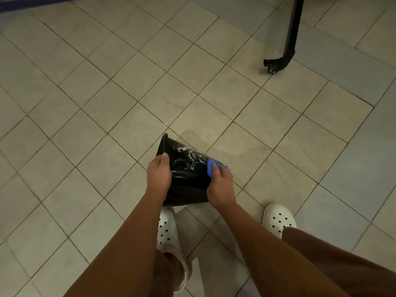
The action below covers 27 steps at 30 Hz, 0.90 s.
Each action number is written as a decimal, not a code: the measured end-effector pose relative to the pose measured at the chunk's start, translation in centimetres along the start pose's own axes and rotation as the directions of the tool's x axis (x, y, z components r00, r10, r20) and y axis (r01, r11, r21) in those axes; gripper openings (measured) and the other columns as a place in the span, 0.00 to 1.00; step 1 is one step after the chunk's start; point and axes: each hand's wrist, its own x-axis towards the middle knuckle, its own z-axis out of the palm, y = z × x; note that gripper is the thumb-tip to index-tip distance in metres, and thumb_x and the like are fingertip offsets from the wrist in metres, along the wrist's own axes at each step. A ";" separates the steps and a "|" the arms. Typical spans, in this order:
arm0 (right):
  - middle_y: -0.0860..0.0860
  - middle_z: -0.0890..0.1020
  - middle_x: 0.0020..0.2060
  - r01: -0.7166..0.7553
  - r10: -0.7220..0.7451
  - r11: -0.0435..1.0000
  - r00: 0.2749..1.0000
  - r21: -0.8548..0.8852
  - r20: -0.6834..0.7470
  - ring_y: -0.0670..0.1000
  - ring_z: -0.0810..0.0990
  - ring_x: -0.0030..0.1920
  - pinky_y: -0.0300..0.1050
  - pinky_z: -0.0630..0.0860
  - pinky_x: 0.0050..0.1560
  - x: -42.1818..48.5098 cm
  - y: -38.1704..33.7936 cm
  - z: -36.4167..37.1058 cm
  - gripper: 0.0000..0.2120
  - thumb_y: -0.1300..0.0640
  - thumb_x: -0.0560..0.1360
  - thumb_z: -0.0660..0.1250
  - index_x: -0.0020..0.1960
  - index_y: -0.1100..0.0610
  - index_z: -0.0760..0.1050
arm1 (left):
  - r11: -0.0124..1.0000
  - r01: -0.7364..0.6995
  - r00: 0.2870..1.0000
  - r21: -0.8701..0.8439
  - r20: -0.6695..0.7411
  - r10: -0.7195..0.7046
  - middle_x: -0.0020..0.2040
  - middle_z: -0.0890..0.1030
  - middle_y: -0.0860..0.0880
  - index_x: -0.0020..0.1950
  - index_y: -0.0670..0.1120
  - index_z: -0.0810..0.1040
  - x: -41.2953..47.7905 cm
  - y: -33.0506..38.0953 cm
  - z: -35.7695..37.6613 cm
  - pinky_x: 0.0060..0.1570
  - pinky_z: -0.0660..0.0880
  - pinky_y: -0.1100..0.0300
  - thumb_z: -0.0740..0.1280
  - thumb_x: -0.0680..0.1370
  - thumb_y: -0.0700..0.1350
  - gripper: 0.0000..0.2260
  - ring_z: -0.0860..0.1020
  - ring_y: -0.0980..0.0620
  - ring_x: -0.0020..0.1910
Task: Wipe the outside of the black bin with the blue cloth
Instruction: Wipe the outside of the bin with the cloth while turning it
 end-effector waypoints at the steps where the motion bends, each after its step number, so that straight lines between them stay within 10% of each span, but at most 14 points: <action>1: 0.59 0.61 0.71 0.025 -0.025 1.000 0.999 0.013 -0.031 0.58 0.57 0.71 0.54 0.56 0.73 -0.7 -0.3 0.5 0.27 0.64 0.76 0.58 0.74 0.59 0.57 | 1.000 -0.002 1.000 0.004 -0.003 0.002 0.45 0.79 0.40 0.51 0.38 0.78 0.1 0.0 0.0 0.42 0.73 0.56 0.56 0.84 0.48 0.17 0.78 0.46 0.44; 8: 0.60 0.69 0.67 0.294 -0.290 0.955 0.953 0.043 -0.091 0.61 0.63 0.70 0.59 0.62 0.70 0.0 -0.9 1.6 0.23 0.66 0.74 0.64 0.69 0.60 0.68 | 1.000 0.003 1.000 0.004 -0.012 -0.003 0.46 0.80 0.41 0.52 0.41 0.78 0.2 -0.4 -0.4 0.42 0.73 0.56 0.55 0.85 0.48 0.15 0.79 0.46 0.46; 14: 0.58 0.63 0.67 -0.106 0.106 0.992 0.994 -0.076 -0.001 0.57 0.62 0.66 0.52 0.66 0.67 0.1 -0.1 0.2 0.30 0.64 0.73 0.64 0.72 0.56 0.58 | 0.999 -0.029 1.000 0.036 -0.011 0.029 0.45 0.79 0.42 0.51 0.39 0.78 0.1 -0.2 0.1 0.40 0.70 0.58 0.55 0.85 0.48 0.17 0.77 0.48 0.44; 22: 0.58 0.64 0.70 0.196 -0.197 0.980 0.979 -0.020 -0.048 0.59 0.60 0.71 0.56 0.60 0.71 -0.4 -1.6 0.9 0.30 0.67 0.72 0.64 0.72 0.58 0.62 | 0.997 -0.038 0.999 0.064 0.012 0.037 0.46 0.80 0.43 0.53 0.41 0.78 0.4 -0.1 0.0 0.45 0.73 0.55 0.55 0.85 0.48 0.15 0.78 0.47 0.46; 27: 0.58 0.66 0.67 -0.037 0.038 0.999 0.999 -0.031 0.016 0.58 0.63 0.67 0.53 0.64 0.69 1.1 -0.3 -0.3 0.29 0.66 0.72 0.63 0.72 0.58 0.61 | 0.997 -0.049 0.999 0.064 0.008 0.049 0.44 0.79 0.44 0.52 0.40 0.78 0.3 0.1 0.3 0.42 0.72 0.59 0.56 0.85 0.48 0.16 0.77 0.50 0.43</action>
